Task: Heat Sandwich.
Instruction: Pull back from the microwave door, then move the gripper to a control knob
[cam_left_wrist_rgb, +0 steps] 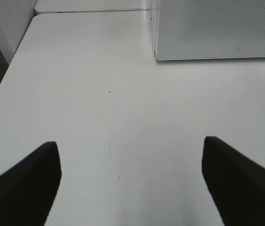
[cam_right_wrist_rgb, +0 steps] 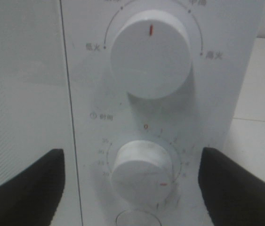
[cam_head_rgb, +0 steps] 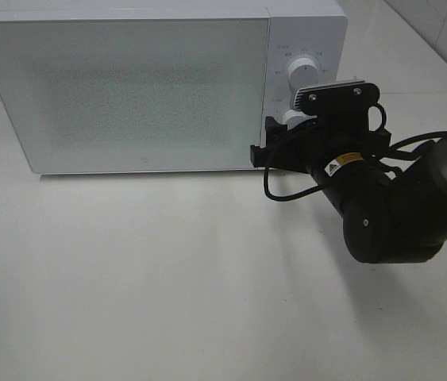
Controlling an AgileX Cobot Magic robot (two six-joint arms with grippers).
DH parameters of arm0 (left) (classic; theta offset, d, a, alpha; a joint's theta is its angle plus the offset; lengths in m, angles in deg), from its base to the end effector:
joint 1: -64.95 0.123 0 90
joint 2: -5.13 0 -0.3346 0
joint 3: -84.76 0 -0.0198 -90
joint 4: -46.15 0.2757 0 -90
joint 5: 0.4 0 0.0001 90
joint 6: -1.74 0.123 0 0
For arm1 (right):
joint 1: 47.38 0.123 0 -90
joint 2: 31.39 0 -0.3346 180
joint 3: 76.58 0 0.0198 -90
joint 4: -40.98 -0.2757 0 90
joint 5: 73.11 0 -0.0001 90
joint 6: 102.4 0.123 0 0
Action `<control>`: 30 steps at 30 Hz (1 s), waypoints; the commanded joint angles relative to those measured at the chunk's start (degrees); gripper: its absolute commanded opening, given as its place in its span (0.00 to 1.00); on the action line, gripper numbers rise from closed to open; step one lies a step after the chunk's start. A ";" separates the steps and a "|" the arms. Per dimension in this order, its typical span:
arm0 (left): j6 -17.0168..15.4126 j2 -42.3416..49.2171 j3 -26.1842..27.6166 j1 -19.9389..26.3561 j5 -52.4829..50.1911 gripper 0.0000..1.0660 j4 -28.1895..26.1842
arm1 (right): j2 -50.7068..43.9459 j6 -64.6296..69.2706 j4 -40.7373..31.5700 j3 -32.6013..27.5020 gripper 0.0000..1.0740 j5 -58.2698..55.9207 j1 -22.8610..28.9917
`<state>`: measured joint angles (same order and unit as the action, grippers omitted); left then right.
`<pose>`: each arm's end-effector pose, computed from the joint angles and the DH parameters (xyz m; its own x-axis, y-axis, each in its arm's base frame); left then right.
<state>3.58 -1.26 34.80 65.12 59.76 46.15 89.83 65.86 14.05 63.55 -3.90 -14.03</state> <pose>-0.0040 0.0000 0.2745 -0.4462 0.0308 -0.8944 0.0114 0.9995 0.0287 0.3566 0.1724 0.1466 -0.0567 -0.0660 -0.9962 -0.1468 0.9875 -0.0571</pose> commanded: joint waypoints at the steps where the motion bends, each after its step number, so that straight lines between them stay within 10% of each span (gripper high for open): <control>1: -0.17 1.26 -0.17 0.06 -0.74 0.71 -0.52 | -0.17 -2.35 -2.29 1.83 0.71 1.43 0.17; 21: -0.17 1.26 -0.17 0.06 -0.74 0.71 -0.52 | 4.24 -3.61 -4.87 6.13 0.67 -0.80 0.17; 30: -0.17 1.26 -0.17 0.06 -0.74 0.71 -0.52 | 4.24 -3.44 -5.16 6.13 0.38 -3.21 0.17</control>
<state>3.58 -1.26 34.80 65.12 59.70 46.15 94.02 62.65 8.20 69.11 -6.93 -14.03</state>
